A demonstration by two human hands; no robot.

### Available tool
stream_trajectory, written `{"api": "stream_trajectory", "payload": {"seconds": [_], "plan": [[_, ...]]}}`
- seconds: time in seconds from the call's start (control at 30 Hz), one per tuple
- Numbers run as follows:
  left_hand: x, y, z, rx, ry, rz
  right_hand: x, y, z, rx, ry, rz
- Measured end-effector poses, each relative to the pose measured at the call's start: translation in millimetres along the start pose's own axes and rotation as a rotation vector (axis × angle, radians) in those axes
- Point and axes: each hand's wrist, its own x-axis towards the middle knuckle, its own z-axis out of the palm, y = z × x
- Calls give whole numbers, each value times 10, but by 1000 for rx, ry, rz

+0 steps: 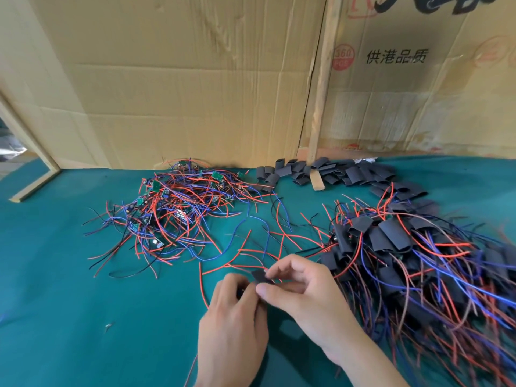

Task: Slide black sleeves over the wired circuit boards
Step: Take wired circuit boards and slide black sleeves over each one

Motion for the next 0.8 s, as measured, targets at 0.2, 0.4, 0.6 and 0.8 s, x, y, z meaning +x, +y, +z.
{"api": "stream_trajectory", "payload": {"seconds": [0.2,0.4,0.6,0.8], "plan": [[-49,-59,-2,-4,37,19,-17,23,2,-207,-63,-108],[-105,-123,-133,-170,189,-69,66,-19,-165,124,166,-169],[-183,-87,-226,-216,283,28,142,-56,-338,639,337,-147],[-290,54,-259,-282,226,92,131,-154,-362,832,277,-158]]}}
